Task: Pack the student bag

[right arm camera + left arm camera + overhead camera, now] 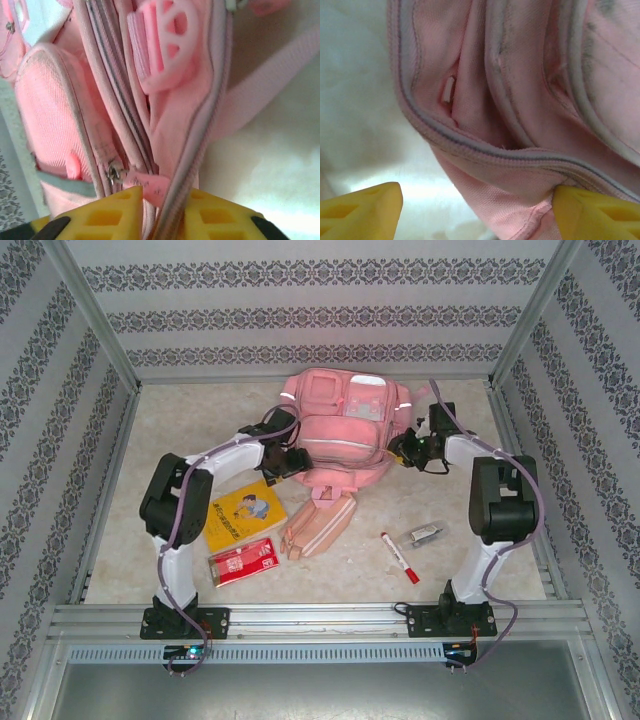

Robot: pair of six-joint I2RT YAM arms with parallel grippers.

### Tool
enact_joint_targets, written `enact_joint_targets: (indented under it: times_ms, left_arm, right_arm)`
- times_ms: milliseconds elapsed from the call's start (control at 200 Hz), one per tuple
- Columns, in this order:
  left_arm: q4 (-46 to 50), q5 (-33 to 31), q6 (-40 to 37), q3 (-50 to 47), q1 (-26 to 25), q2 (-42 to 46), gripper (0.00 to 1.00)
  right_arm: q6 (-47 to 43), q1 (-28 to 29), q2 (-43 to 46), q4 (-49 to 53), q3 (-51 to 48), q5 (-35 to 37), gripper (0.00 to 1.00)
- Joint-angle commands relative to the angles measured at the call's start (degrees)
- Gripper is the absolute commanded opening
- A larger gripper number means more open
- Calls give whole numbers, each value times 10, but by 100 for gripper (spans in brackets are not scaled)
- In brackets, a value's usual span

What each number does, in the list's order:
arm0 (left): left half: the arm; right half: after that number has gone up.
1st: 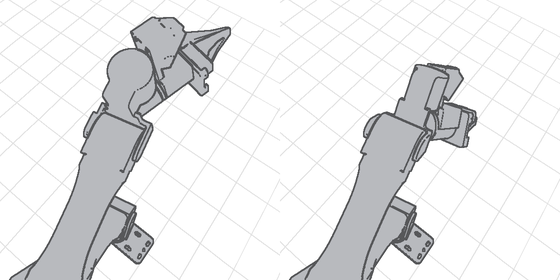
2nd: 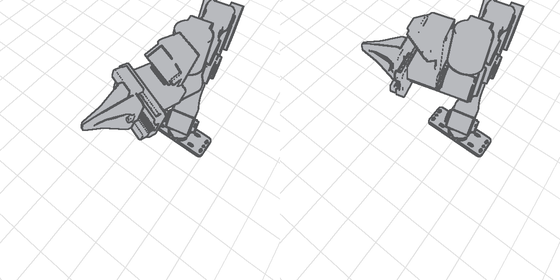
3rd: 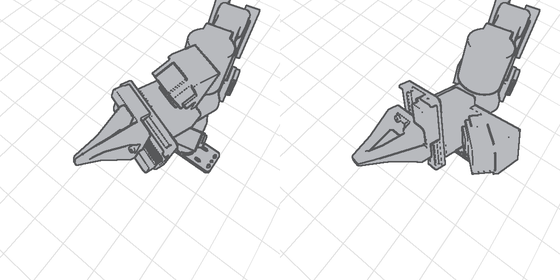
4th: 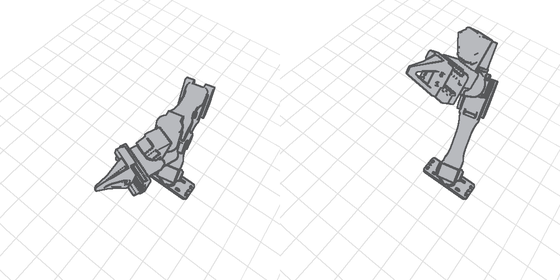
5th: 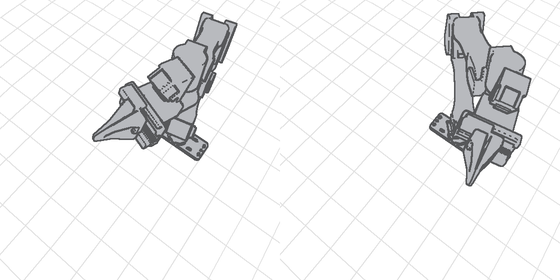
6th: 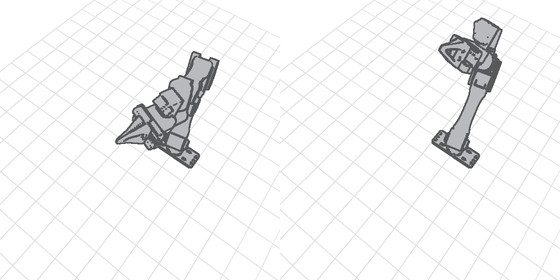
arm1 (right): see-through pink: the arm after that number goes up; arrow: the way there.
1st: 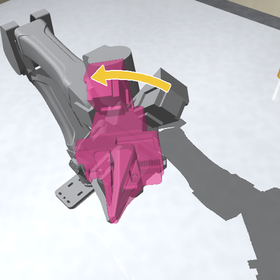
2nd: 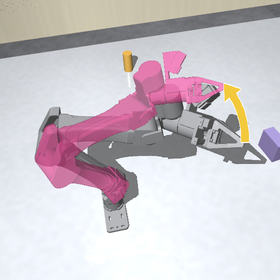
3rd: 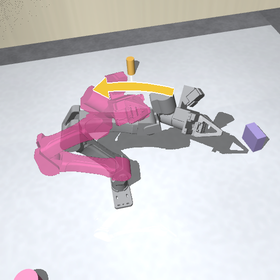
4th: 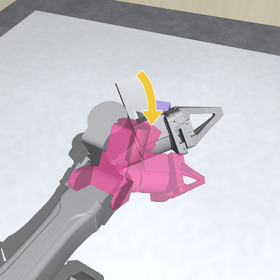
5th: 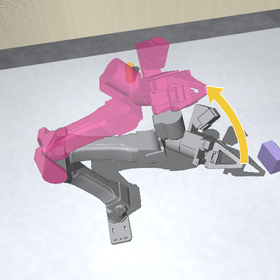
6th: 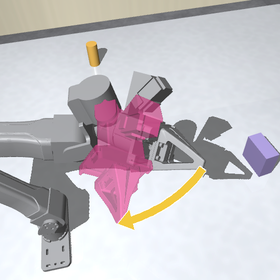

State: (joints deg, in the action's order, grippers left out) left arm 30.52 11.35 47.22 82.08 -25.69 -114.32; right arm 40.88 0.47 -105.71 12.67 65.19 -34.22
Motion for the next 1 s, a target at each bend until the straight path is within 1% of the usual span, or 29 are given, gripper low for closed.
enact_joint_targets:
  times_ms: [0,115,190,260,325,380,450,510,580,640,670,730,779,844,914,994]
  left_arm:
    - [-37,-33,-2,65,10,-46,79]
    - [-10,-30,-15,144,19,-92,78]
    - [-9,-31,-20,177,23,-111,78]
    - [-9,-27,-25,204,30,-126,78]
    - [1,-22,-30,233,37,-139,78]
    - [5,-22,-33,249,43,-145,79]
    - [16,-24,-39,265,53,-146,80]
    - [29,-26,-46,270,60,-138,80]
    - [47,-36,-54,259,68,-120,81]
    - [68,-42,-52,237,74,-96,81]
    - [77,-38,-46,223,77,-84,81]
    - [85,-14,-41,193,76,-60,81]
    - [77,15,-35,159,73,-40,81]
    - [53,30,-24,112,64,-17,80]
    - [22,29,-15,71,57,-1,80]
    - [-1,15,-4,43,55,-2,80]
  right_arm:
    - [40,26,58,-44,-45,-66,16]
    - [68,62,87,-80,-83,-68,14]
    - [82,92,100,-95,-94,-65,14]
    - [94,121,108,-104,-98,-46,16]
    - [94,145,102,-124,-95,-34,22]
    - [88,158,84,-136,-84,-31,25]
    - [79,161,58,-138,-66,-39,30]
    - [70,159,55,-133,-61,-49,36]
    - [33,160,73,-96,-62,-47,41]
    - [-22,157,99,-28,-67,-19,44]
    - [-54,153,117,14,-72,3,46]
    - [-96,142,147,58,-84,32,48]
    - [-122,128,172,79,-102,54,49]
    - [-154,110,197,103,-119,88,49]
    - [-181,97,208,120,-126,122,49]
    - [-201,85,203,108,-134,133,49]
